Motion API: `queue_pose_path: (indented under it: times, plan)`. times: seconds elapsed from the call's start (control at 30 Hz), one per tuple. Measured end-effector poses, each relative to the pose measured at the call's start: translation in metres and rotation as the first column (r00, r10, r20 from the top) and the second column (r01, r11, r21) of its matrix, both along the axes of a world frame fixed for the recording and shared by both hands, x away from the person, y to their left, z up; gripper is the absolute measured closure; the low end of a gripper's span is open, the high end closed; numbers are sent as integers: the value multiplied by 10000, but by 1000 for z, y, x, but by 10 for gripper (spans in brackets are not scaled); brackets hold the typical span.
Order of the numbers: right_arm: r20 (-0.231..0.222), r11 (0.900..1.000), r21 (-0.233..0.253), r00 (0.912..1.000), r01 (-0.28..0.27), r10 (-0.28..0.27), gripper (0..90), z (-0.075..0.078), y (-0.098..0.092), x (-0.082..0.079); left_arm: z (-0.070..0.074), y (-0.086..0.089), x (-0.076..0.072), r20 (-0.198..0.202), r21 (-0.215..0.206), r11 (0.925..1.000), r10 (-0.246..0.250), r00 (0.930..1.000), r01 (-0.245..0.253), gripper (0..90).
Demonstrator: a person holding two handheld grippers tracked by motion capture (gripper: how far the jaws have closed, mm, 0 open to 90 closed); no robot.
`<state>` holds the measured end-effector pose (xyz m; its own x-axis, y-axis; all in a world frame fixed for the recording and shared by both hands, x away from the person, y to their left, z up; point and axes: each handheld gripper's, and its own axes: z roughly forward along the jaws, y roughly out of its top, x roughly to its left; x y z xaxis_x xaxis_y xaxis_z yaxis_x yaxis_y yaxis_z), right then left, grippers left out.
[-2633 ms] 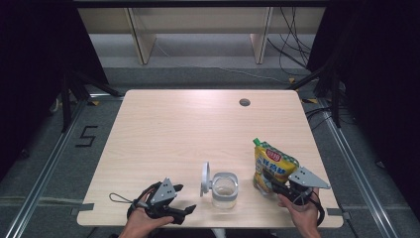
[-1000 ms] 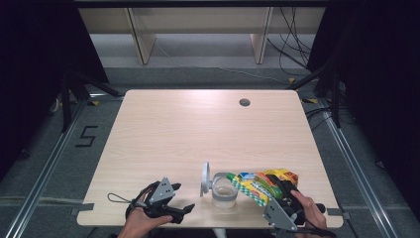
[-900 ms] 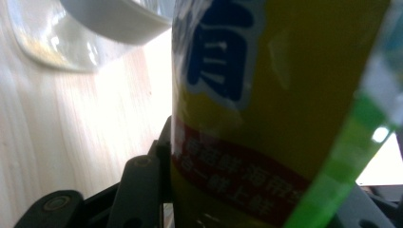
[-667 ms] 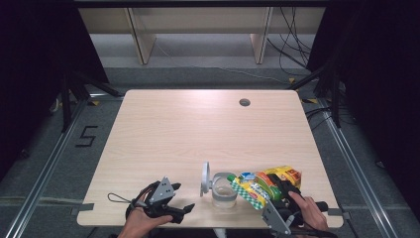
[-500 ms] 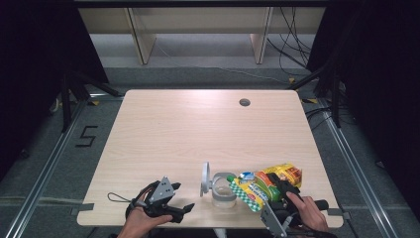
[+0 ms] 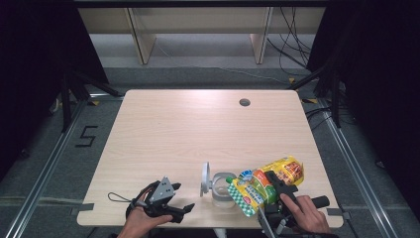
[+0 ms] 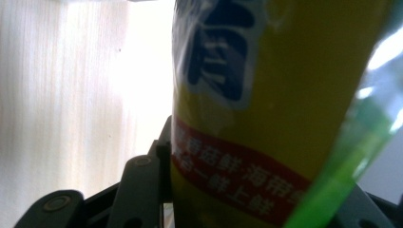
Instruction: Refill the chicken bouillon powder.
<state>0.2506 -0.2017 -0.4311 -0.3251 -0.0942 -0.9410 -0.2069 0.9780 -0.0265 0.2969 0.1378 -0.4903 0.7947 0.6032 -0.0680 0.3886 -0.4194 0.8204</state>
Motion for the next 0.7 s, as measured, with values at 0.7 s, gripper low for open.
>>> queue_pose_path:
  times: [0.7]
  plan:
    - [1115, 9666, -2480, 9892, -646, 947, 593, -4, 13, 0, -1, -1, -1, 54, -24, 10000, 21, 10000, -21, 191]
